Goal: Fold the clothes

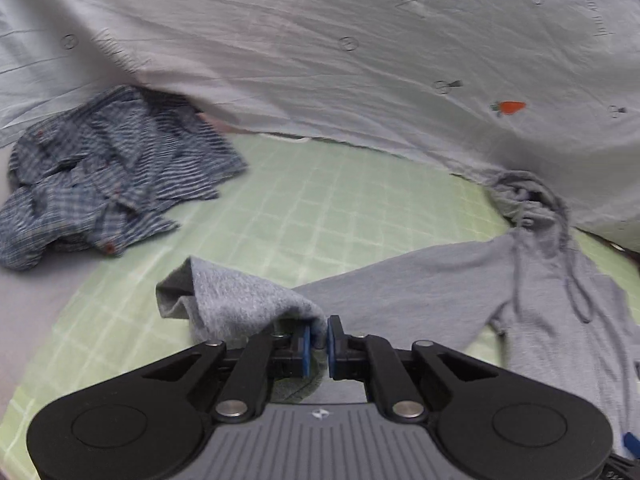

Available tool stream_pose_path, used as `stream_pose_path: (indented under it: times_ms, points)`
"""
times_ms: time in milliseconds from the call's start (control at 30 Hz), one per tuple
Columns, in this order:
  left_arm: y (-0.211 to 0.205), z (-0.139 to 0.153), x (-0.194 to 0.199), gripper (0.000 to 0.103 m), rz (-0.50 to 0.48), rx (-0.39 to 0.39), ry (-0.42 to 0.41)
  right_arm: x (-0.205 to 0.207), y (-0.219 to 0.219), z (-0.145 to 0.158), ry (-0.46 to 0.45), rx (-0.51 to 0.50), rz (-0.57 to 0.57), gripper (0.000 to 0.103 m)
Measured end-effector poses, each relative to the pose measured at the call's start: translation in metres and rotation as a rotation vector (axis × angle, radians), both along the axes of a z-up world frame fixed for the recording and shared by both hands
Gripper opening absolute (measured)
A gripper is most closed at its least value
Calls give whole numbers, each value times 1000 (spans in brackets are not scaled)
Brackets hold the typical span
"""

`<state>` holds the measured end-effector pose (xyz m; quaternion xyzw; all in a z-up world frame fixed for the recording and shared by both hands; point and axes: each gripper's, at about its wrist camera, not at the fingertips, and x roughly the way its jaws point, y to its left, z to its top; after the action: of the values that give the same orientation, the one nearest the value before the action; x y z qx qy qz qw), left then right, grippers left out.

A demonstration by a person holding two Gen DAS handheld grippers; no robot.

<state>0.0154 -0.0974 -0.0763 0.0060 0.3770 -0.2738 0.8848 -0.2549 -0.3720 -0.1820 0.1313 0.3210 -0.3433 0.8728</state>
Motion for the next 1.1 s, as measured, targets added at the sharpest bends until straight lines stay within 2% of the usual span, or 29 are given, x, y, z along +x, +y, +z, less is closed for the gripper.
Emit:
stream_pose_path:
  times_ms: [67,100,133,167,200,300,367,467,533,667,700,733,767,833,867,967,1033,1100]
  points:
    - [-28,3,-11,23,-117,2,-20,1,-1,0,4,-1,8,103]
    - [-41,4,-16,43,-171,13,-31,1,-2,1,5,1,10,103]
    - [-55,5,-22,55,-225,24,-42,2,-3,2,8,7,12,103]
    - [-62,3,-25,82,-244,41,-48,3,-4,3,13,13,13,103]
    - [-65,-1,-28,92,-241,63,-52,5,-5,4,25,25,14,103]
    - [-61,-12,-24,92,-192,114,-19,13,-13,11,61,77,25,103]
    - [-53,-20,-16,92,-133,163,2,18,-22,19,42,137,36,103]
    - [-37,-33,-1,92,-36,226,46,33,-27,36,-27,176,62,103]
    - [-24,-40,7,92,16,238,86,47,-28,48,-76,192,78,103]
    - [-2,-48,18,92,85,256,138,86,-31,52,-140,386,166,103]
    - [2,-48,19,92,93,256,139,95,-29,49,-155,442,189,99]
    - [5,-49,20,92,100,255,139,105,-27,45,-170,498,213,90]
    - [8,-49,20,92,105,254,139,112,-25,41,-174,542,227,86]
    - [12,-49,22,92,113,254,137,126,-20,32,-168,615,246,60]
    - [14,-49,22,92,117,255,136,132,-17,27,-157,645,250,54]
    - [19,-50,26,92,129,255,139,142,-10,19,-113,646,264,44]
    - [19,-50,28,92,133,253,143,148,-6,18,-83,631,287,26]
    - [19,-50,28,92,132,246,143,152,-2,17,-58,624,320,19]
